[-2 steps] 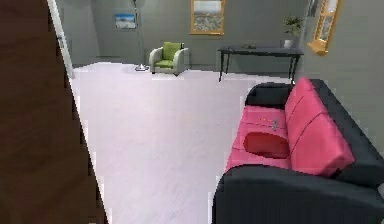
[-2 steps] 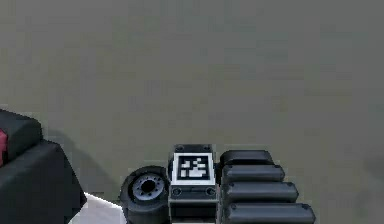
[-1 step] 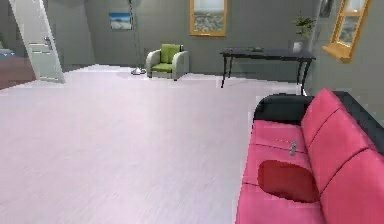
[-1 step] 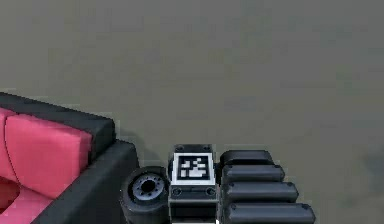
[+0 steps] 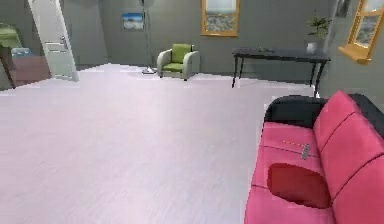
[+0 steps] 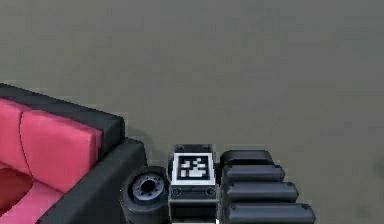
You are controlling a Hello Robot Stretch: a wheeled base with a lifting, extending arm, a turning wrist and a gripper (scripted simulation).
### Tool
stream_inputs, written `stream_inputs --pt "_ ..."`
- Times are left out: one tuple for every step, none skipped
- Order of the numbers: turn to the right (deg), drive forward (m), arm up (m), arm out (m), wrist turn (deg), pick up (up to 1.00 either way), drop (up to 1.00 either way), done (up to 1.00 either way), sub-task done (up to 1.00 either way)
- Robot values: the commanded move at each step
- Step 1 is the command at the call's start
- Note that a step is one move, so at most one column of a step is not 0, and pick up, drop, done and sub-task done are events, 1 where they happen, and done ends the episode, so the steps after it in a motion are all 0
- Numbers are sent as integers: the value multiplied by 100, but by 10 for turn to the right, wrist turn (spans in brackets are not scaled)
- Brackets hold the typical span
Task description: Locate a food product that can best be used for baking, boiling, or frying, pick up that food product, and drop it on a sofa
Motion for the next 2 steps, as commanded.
stream_inputs --pt "0 35 0 0 0 0 0 0 0" --pt "150 0 0 0 0 0 0 0 0"
